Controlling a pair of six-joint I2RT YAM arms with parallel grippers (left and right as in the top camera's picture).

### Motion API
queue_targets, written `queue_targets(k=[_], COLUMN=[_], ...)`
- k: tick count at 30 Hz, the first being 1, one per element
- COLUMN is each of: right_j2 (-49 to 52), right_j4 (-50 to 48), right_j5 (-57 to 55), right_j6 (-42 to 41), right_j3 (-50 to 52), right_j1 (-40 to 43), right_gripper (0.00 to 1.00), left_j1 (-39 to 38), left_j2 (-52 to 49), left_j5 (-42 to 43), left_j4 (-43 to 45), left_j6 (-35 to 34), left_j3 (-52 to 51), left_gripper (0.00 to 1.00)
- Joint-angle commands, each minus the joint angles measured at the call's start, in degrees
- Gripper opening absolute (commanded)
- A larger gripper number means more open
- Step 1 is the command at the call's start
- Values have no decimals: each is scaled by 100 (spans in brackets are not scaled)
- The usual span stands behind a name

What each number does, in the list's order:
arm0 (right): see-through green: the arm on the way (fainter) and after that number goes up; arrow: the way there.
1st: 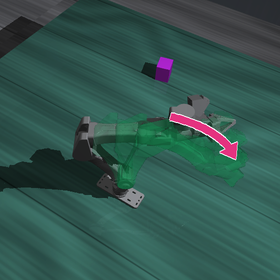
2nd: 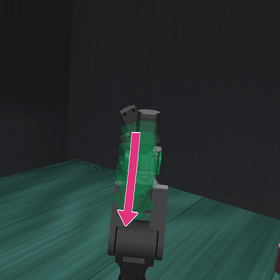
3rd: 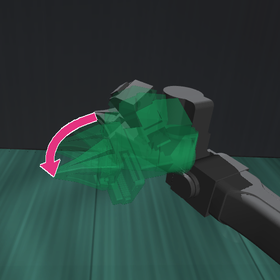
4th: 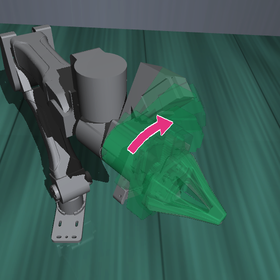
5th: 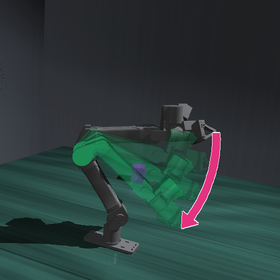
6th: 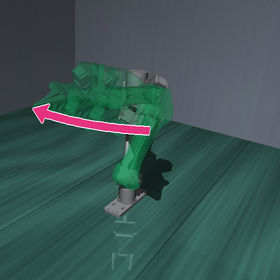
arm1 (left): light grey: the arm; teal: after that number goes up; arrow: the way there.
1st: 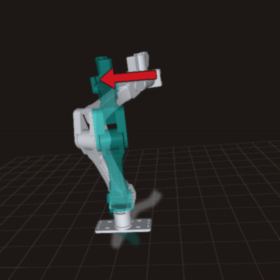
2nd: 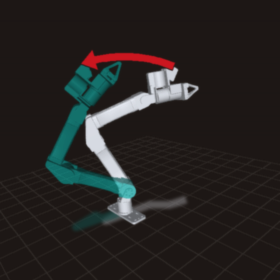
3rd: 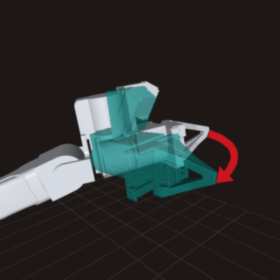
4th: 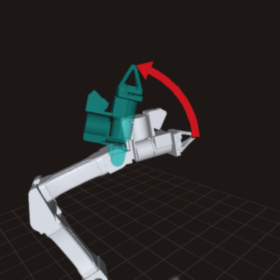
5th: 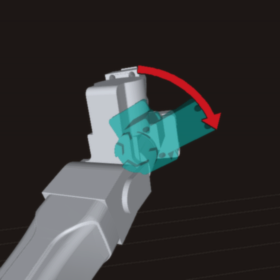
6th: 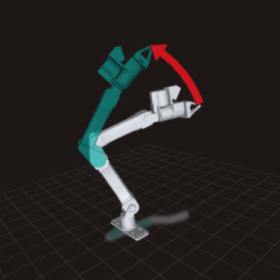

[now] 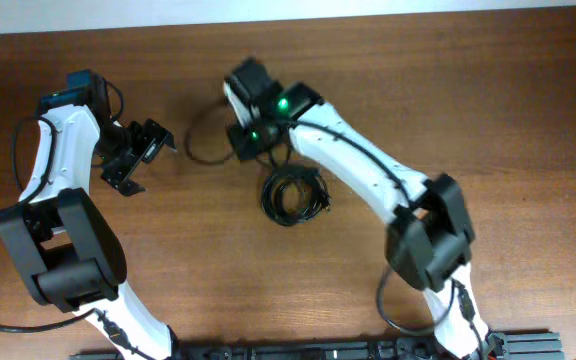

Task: Untangle cables

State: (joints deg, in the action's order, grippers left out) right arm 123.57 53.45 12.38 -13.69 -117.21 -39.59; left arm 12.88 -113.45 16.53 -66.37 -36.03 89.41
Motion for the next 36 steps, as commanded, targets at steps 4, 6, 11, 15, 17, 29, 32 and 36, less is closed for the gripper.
queue_targets(k=[4,6,11,15,17,29,32,36], right_j2=[-850,-1019,-1714,-2238,-2059,-807,-713,-704], right_j4=[1521,1663,1005,769,911,975,977,568], right_j5=[393,393,350,44,210,516,675,673], right_j6=[-341,-857,-1121,-1233,-1276,-2594,-2732,-2885], right_j3=[-3407,-4323,-5976,-6002,-5694,-5045,-5047,-5047], right_j1=[-39,-42,404,903,776,774,774,774], right_gripper=[4,4,4,4,4,4,4,4], left_j1=[-13,-13,-13,-15,-210,-1700,-1923,-2382], left_j2=[-44,-44,-44,-44,-44,2103,2251,2251], left_j5=[2492,4037,4109,4116,4111,6328,6336,6478], left_j4=[28,11,4,7,11,839,1628,1790], left_j6=[2356,3838,3915,3993,4089,6898,6026,5967], left_j3=[24,24,24,24,24,39,39,37], left_gripper=[99,99,99,99,99,99,99,99])
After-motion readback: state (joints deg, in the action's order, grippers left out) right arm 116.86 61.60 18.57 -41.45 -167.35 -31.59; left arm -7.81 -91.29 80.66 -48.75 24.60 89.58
